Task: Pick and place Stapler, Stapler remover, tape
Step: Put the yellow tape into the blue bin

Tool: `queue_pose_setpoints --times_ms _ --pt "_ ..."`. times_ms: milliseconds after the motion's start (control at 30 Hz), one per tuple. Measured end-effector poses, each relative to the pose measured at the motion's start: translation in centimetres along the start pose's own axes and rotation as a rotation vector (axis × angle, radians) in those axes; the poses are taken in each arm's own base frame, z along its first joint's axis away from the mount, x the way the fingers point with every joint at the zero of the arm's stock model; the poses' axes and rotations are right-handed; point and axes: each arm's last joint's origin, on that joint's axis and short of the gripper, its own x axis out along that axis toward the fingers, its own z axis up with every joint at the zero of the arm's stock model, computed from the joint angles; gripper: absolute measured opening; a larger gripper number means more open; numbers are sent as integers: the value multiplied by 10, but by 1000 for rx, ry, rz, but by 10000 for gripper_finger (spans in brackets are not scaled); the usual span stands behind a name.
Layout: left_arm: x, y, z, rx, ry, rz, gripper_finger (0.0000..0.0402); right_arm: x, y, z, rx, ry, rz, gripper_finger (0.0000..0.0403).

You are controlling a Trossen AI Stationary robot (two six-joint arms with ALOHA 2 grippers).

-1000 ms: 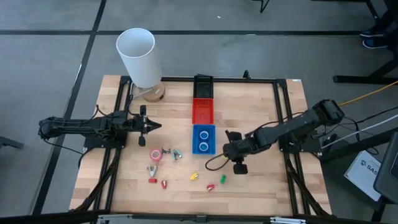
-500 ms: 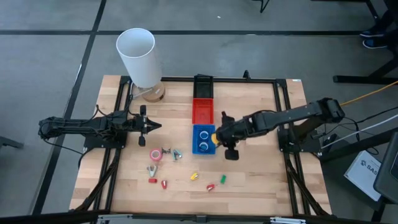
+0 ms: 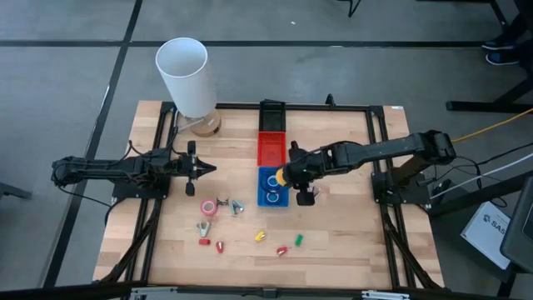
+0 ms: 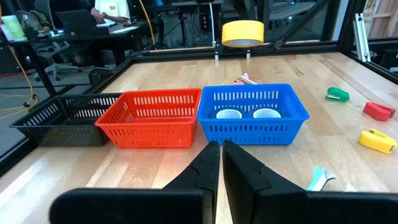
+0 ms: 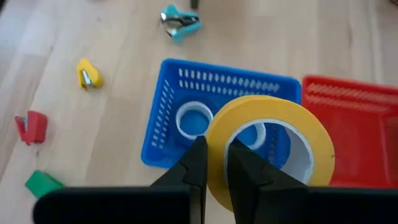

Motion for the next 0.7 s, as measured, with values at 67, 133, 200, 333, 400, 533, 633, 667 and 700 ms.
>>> queue_pose_setpoints --times_ms 67,133,200,333,400,533,633,667,700 --pt "0 0 0 0 0 0 16 2 -2 1 -18 -5 -1 37" --pt "0 0 0 0 0 0 17 6 -4 1 -39 -7 -3 37" --pt "0 0 0 0 0 0 17 9 -6 0 -65 4 -6 37" --pt "0 0 0 0 0 0 15 15 -8 -1 -115 15 -7 37" --pt "0 0 0 0 0 0 17 18 -9 0 -126 14 -7 37" --pt "0 0 0 0 0 0 17 20 -10 11 -155 -2 7 37" --pt "0 0 0 0 0 0 15 21 -14 21 -162 -20 33 37" --pt "0 0 0 0 0 0 16 22 -16 23 -158 -17 37 37" --pt "0 0 0 0 0 0 16 23 -17 25 -155 -10 37 37"
